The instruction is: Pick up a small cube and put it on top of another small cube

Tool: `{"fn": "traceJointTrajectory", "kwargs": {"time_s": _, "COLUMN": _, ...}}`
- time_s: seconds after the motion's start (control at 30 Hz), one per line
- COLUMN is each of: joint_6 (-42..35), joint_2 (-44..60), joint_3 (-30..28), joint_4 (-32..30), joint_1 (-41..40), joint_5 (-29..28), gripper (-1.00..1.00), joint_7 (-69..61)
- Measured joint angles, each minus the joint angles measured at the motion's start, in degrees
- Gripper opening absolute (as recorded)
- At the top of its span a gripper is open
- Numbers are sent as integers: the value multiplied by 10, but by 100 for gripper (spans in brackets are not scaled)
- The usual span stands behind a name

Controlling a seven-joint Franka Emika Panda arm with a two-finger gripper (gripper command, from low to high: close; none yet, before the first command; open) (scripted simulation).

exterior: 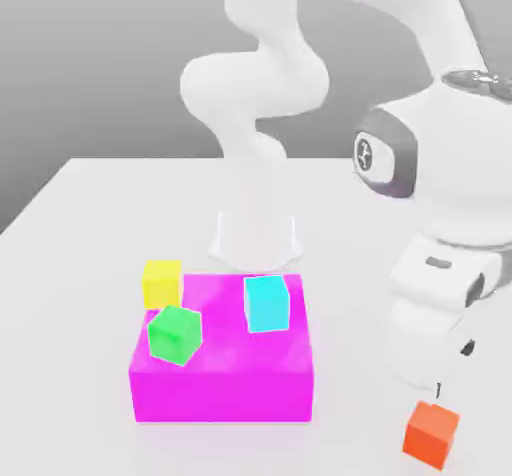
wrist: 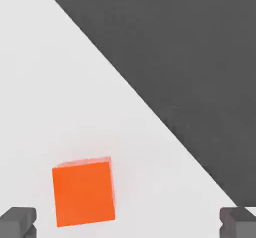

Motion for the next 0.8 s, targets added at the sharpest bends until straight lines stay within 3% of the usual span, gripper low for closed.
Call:
{"fn": "traceJointTrajectory", "kwargs": {"time_s": 0.13, "joint_6": 59, "joint_2": 83, "joint_3": -13, "joint_4": 13, "joint_1": 15, "joint_5": -18, "gripper": 0, "joint_7": 6}}
{"fn": "traceJointTrajectory", "kwargs": {"time_s": 0.17, "joint_6": 73, "joint_2": 102, "joint_3": -16, "joint_4": 17, "joint_1": 18, "joint_5": -22, "gripper": -100, "joint_7": 8}}
{"fn": "traceJointTrajectory", "kwargs": {"time_s": 0.4, "joint_6": 76, "joint_2": 106, "joint_3": -17, "joint_4": 17, "joint_1": 18, "joint_5": -23, "gripper": -100, "joint_7": 9}}
{"fn": "traceJointTrajectory", "kwargs": {"time_s": 0.57, "joint_6": 7, "joint_2": 17, "joint_3": -3, "joint_4": -3, "joint_1": 6, "joint_5": -3, "gripper": -100, "joint_7": -4}}
{"fn": "traceJointTrajectory", "kwargs": {"time_s": 0.8, "joint_6": -59, "joint_2": -129, "joint_3": -25, "joint_4": -81, "joint_1": -31, "joint_5": 35, "gripper": -100, "joint_7": 32}}
